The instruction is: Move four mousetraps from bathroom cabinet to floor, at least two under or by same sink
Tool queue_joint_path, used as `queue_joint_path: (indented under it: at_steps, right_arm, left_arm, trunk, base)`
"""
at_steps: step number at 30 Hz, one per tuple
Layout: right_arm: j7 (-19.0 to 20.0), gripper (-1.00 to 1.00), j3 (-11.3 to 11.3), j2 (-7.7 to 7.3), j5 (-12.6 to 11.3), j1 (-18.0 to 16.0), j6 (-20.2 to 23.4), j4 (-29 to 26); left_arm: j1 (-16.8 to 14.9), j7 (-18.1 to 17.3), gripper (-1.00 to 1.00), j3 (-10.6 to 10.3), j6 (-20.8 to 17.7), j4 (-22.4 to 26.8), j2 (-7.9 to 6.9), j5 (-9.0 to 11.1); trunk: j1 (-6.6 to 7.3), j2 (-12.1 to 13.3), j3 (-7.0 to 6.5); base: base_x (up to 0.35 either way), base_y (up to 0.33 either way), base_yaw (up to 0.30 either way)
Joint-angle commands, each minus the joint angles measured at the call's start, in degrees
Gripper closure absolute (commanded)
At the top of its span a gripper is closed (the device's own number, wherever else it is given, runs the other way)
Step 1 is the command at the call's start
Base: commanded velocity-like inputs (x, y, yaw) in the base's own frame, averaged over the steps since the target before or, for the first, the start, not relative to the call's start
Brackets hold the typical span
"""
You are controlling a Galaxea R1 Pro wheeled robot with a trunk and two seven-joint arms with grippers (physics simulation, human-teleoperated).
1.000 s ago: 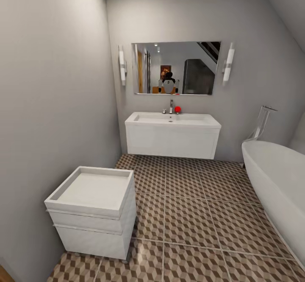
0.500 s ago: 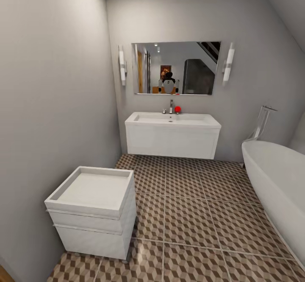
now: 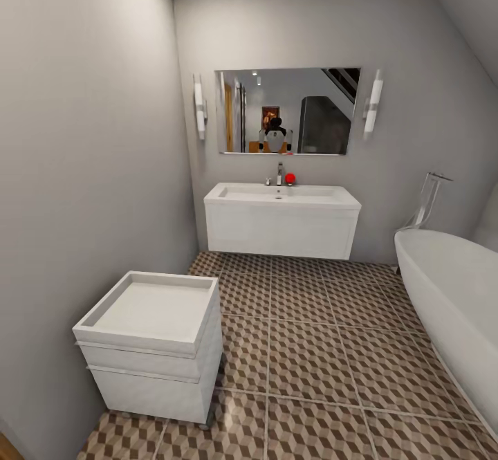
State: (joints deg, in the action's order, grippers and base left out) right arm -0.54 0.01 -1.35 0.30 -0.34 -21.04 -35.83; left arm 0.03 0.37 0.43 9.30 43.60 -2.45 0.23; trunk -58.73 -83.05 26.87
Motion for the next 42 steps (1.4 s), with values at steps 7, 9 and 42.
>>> queue_joint_path:
  at_steps: [7,9,42]
  right_arm:
    - [-1.96,-1.00,0.10,0.47,-0.01,-0.21,5.09,-12.33]
    - [-2.65,-1.00,0.15,0.82,-0.03,-0.28,13.67,-21.69]
    - [-2.89,-1.00,1.66,0.66,0.23,-1.33,23.24,-35.72]
  left_arm:
    - [-0.21,0.13,-1.00,0.02,-3.20,4.30,0.15,0.07]
    - [-0.45,0.26,-1.00,0.02,-7.55,9.31,0.17,0.16]
    - [-1.26,4.28,-1.00,0.04,-14.31,17.18,-2.86,-0.07]
  trunk:
    - [0.00,-0.03,0.05]
    - [0.00,-0.03,0.05]
    - [0.00,-0.03,0.05]
  base:
    - [0.000,0.000,0.000]
    - [0.000,0.000,0.000]
    - [0.000,0.000,0.000]
